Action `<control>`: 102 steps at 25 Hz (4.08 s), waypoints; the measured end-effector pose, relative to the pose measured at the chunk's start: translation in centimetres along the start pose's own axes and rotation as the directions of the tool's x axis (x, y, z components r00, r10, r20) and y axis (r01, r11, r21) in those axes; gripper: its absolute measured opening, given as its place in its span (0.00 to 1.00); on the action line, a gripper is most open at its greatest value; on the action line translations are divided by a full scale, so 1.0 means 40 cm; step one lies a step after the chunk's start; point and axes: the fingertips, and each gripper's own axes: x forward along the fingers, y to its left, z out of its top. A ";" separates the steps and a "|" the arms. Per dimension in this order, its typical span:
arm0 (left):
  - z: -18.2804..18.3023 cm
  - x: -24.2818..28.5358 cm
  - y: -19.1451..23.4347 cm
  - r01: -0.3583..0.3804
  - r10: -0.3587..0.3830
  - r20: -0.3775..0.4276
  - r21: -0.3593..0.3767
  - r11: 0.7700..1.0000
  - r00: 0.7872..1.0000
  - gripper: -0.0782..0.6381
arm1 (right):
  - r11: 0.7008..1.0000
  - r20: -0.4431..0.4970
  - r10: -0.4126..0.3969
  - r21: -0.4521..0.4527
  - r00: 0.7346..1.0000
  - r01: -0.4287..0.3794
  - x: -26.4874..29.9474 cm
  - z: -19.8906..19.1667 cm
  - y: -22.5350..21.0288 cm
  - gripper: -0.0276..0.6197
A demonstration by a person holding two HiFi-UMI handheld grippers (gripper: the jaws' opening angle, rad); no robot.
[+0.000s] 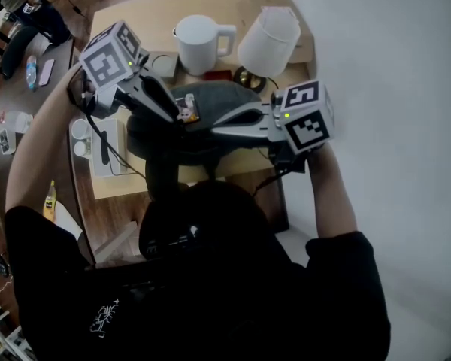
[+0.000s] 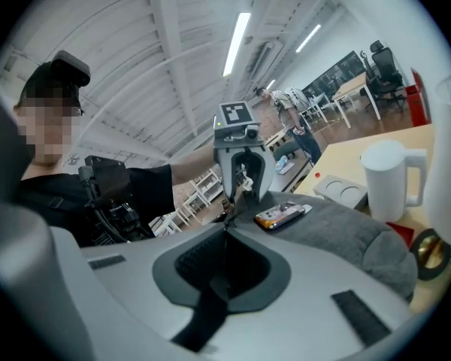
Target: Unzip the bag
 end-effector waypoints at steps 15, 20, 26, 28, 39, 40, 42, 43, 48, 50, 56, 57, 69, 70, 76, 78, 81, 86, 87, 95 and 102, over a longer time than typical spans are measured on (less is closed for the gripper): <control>0.009 0.045 -0.024 0.215 -0.235 -0.193 -0.121 0.969 0.953 0.29 | 1.000 -0.001 0.030 -0.009 1.000 -0.030 0.000 -0.003 0.005 0.06; 0.012 0.038 -0.043 0.194 -0.202 -0.218 -0.058 0.979 0.955 0.12 | 0.999 0.008 0.031 -0.018 0.999 -0.031 -0.002 -0.006 0.003 0.06; 0.016 0.024 -0.057 0.032 -0.034 -0.203 -0.009 0.999 0.979 0.12 | 1.000 0.022 0.015 -0.028 1.000 -0.015 -0.003 0.007 -0.002 0.06; 0.014 0.019 -0.060 -0.064 0.062 -0.123 -0.015 0.998 0.990 0.12 | 0.999 0.035 -0.004 -0.044 0.999 0.006 -0.003 0.011 -0.003 0.06; -0.015 0.016 -0.036 -0.388 0.442 0.354 -0.217 0.896 0.824 0.12 | 0.987 0.099 -0.127 -0.082 0.987 0.135 -0.016 0.032 -0.033 0.06; -0.017 0.018 -0.036 -0.400 0.453 0.374 -0.214 0.891 0.809 0.12 | 0.987 0.099 -0.129 -0.085 0.987 0.137 -0.015 0.030 -0.032 0.06; -0.018 0.020 -0.034 -0.422 0.472 0.396 -0.211 0.882 0.787 0.12 | 0.986 0.102 -0.130 -0.088 0.986 0.140 -0.015 0.027 -0.030 0.06; -0.016 0.019 -0.034 -0.424 0.477 0.408 -0.217 0.879 0.779 0.12 | 0.986 0.107 -0.132 -0.089 0.985 0.142 -0.017 0.027 -0.031 0.06; -0.005 -0.013 -0.043 -0.290 0.419 0.533 -0.312 0.905 0.734 0.12 | 0.983 0.145 -0.152 -0.080 0.978 0.164 -0.026 0.036 -0.035 0.06; -0.008 -0.020 -0.043 -0.280 0.419 0.559 -0.319 0.905 0.715 0.12 | 0.982 0.161 -0.160 -0.076 0.974 0.174 -0.028 0.038 -0.036 0.06; -0.008 -0.030 -0.044 -0.275 0.413 0.591 -0.312 0.909 0.693 0.12 | 0.979 0.190 -0.181 -0.058 0.965 0.195 -0.034 0.043 -0.038 0.06; -0.008 -0.031 -0.043 -0.276 0.412 0.596 -0.310 0.910 0.689 0.12 | 0.979 0.192 -0.183 -0.058 0.964 0.197 -0.034 0.044 -0.038 0.06; 0.000 -0.045 -0.042 -0.294 0.411 0.639 -0.288 0.911 0.650 0.11 | 0.977 0.211 -0.194 -0.045 0.958 0.207 -0.053 0.049 -0.045 0.06; 0.001 -0.046 -0.040 -0.295 0.412 0.639 -0.288 0.911 0.650 0.12 | 0.977 0.212 -0.193 -0.044 0.958 0.207 -0.055 0.051 -0.047 0.06; -0.008 -0.055 -0.040 -0.302 0.420 0.647 -0.292 0.908 0.637 0.11 | 0.977 0.215 -0.194 -0.046 0.957 0.209 -0.056 0.053 -0.051 0.06; -0.010 -0.059 -0.042 -0.301 0.421 0.654 -0.295 0.907 0.628 0.11 | 0.976 0.217 -0.199 -0.044 0.956 0.213 -0.061 0.053 -0.053 0.06; -0.012 -0.064 -0.042 -0.305 0.425 0.658 -0.296 0.905 0.621 0.12 | 0.975 0.220 -0.204 -0.039 0.954 0.218 -0.069 0.053 -0.056 0.06; -0.026 -0.073 -0.042 -0.311 0.436 0.665 -0.307 0.900 0.606 0.11 | 0.974 0.226 -0.210 -0.038 0.951 0.224 -0.076 0.050 -0.060 0.06; -0.028 -0.074 -0.042 -0.312 0.439 0.666 -0.309 0.898 0.603 0.11 | 0.974 0.228 -0.210 -0.038 0.951 0.224 -0.077 0.050 -0.062 0.06; -0.027 -0.080 -0.042 -0.311 0.438 0.672 -0.309 0.899 0.597 0.11 | 0.973 0.233 -0.214 -0.033 0.949 0.228 -0.085 0.053 -0.064 0.06; -0.027 -0.085 -0.045 -0.313 0.436 0.676 -0.305 0.899 0.594 0.11 | 0.973 0.247 -0.218 -0.025 0.944 0.231 -0.090 0.057 -0.066 0.06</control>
